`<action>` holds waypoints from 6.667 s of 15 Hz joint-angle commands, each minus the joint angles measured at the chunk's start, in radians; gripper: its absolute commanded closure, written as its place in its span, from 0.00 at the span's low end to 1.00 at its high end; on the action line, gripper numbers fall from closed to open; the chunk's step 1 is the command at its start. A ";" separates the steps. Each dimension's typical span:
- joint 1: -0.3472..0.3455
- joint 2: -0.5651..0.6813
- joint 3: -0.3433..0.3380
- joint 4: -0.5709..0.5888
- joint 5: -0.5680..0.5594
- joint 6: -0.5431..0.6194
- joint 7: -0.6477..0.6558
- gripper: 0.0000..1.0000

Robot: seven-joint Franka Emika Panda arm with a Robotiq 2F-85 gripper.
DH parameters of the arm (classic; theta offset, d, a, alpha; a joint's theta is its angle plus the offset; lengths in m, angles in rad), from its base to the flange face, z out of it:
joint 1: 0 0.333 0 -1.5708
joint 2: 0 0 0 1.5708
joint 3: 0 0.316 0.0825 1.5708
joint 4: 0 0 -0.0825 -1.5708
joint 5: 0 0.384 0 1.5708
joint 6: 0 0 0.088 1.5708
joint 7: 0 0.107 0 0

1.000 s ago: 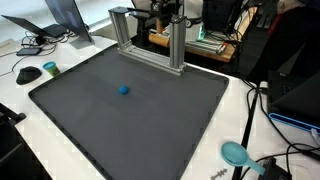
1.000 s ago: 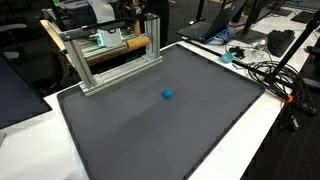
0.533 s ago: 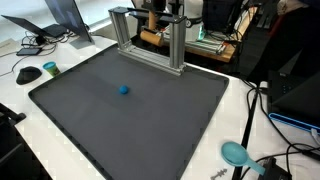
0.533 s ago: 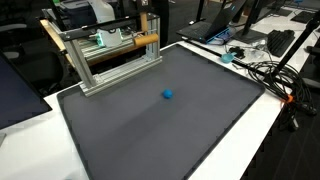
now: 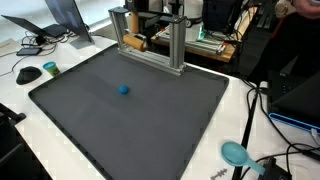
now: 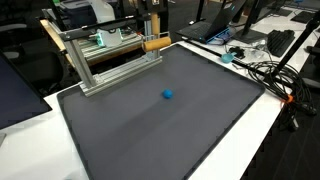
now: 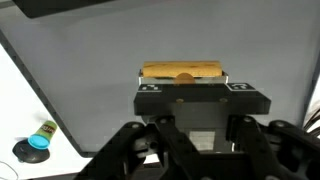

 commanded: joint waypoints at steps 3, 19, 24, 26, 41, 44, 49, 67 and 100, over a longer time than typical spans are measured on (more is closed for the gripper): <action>-0.010 0.104 -0.028 0.070 0.001 0.034 0.000 0.78; 0.024 0.259 -0.031 0.137 0.005 0.070 -0.047 0.78; 0.024 0.366 -0.043 0.187 -0.008 0.123 -0.061 0.78; 0.025 0.407 -0.048 0.207 -0.015 0.154 -0.068 0.78; 0.030 0.584 -0.085 0.311 -0.016 0.197 -0.113 0.78; 0.031 0.603 -0.086 0.318 -0.013 0.194 -0.113 0.78; 0.028 0.619 -0.086 0.325 0.000 0.182 -0.119 0.78; 0.023 0.680 -0.079 0.330 0.019 0.208 -0.162 0.78; 0.022 0.737 -0.068 0.351 0.040 0.198 -0.186 0.78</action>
